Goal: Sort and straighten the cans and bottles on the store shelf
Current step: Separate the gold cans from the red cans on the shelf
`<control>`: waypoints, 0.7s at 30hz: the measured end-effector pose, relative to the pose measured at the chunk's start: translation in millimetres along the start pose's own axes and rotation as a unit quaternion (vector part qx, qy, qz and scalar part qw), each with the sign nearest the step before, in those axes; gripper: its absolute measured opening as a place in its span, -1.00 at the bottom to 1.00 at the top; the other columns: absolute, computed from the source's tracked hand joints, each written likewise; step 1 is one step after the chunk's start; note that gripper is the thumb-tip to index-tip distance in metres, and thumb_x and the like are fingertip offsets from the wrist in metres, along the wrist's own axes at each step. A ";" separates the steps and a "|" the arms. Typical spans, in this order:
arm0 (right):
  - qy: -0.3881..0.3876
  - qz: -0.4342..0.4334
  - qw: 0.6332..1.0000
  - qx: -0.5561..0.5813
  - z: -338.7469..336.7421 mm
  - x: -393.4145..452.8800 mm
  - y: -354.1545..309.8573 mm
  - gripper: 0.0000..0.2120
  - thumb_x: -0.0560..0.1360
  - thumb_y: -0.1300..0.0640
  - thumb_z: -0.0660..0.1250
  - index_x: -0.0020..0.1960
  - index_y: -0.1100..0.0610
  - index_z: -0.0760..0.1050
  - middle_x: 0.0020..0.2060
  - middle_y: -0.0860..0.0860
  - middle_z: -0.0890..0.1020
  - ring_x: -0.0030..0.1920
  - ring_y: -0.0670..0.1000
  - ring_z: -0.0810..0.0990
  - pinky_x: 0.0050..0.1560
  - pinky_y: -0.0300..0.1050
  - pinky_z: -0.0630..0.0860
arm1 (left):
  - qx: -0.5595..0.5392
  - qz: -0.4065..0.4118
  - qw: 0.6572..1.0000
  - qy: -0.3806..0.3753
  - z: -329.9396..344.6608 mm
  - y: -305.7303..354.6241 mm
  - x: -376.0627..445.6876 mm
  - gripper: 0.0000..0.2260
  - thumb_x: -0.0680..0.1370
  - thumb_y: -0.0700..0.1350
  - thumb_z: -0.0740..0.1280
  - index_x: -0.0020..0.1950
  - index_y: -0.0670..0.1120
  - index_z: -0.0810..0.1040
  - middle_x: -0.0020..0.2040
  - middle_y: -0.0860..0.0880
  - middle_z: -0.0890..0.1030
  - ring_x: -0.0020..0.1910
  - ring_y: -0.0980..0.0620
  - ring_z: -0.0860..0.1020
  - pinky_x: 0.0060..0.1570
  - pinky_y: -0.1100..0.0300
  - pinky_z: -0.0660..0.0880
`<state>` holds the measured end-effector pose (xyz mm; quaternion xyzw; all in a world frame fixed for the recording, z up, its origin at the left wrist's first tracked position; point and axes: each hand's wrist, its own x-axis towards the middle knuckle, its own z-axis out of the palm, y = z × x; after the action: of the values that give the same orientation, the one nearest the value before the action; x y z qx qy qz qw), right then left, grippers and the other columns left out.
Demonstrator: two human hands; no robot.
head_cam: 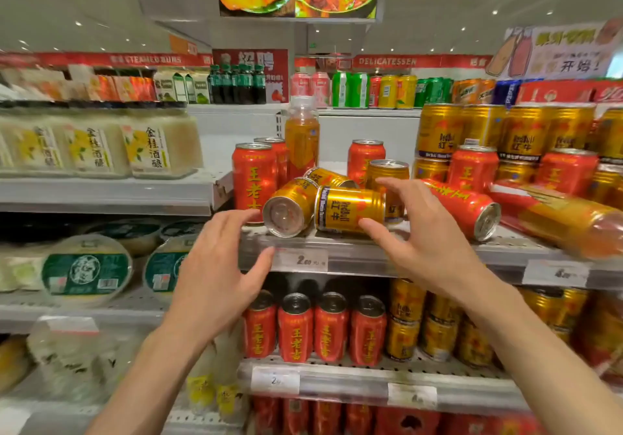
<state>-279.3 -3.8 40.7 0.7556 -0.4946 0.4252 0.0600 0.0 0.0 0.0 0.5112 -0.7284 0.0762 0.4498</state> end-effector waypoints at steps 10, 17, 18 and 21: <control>-0.027 0.023 0.999 0.026 6.7 11.1 0.6 -0.40 0.46 -0.18 0.46 0.42 -0.02 0.41 0.24 -0.10 0.52 0.25 -0.10 0.48 0.28 -0.13 0.47 | 0.035 0.013 0.999 -0.018 8.1 -21.0 14.4 -0.56 0.44 0.24 0.43 0.22 0.05 0.53 0.05 0.13 0.53 0.14 0.10 0.45 -0.02 0.16 0.49; 0.015 0.026 0.996 0.087 -6.4 14.1 -3.9 -0.42 0.43 -0.13 0.51 0.38 -0.08 0.42 0.20 -0.13 0.51 0.17 -0.17 0.55 0.14 -0.17 0.59 | 0.033 0.004 0.999 -0.022 7.6 -24.7 20.4 -0.62 0.40 0.31 0.40 0.07 0.10 0.59 0.00 0.16 0.51 0.09 0.09 0.45 -0.11 0.10 0.52; 0.025 0.025 0.996 0.088 -8.8 16.0 -4.9 -0.42 0.42 -0.13 0.52 0.38 -0.10 0.42 0.19 -0.14 0.52 0.16 -0.19 0.55 0.13 -0.17 0.59 | 0.033 0.003 0.999 -0.024 7.1 -24.3 20.9 -0.62 0.39 0.31 0.40 0.06 0.11 0.59 0.00 0.16 0.51 0.08 0.09 0.46 -0.12 0.10 0.52; 0.044 0.034 0.995 0.088 -17.7 23.6 -6.0 -0.46 0.42 -0.06 0.55 0.33 -0.11 0.43 0.18 -0.18 0.54 0.18 -0.28 0.51 0.10 -0.36 0.52 | 0.026 0.000 0.999 -0.024 6.5 -22.9 21.3 -0.64 0.38 0.30 0.43 0.03 0.11 0.60 0.00 0.15 0.52 0.06 0.07 0.47 -0.17 0.11 0.49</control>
<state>-281.3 -8.2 70.5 0.7217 -0.4774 0.5013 0.0007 13.3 -28.8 3.8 0.5247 -0.7367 0.0824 0.4185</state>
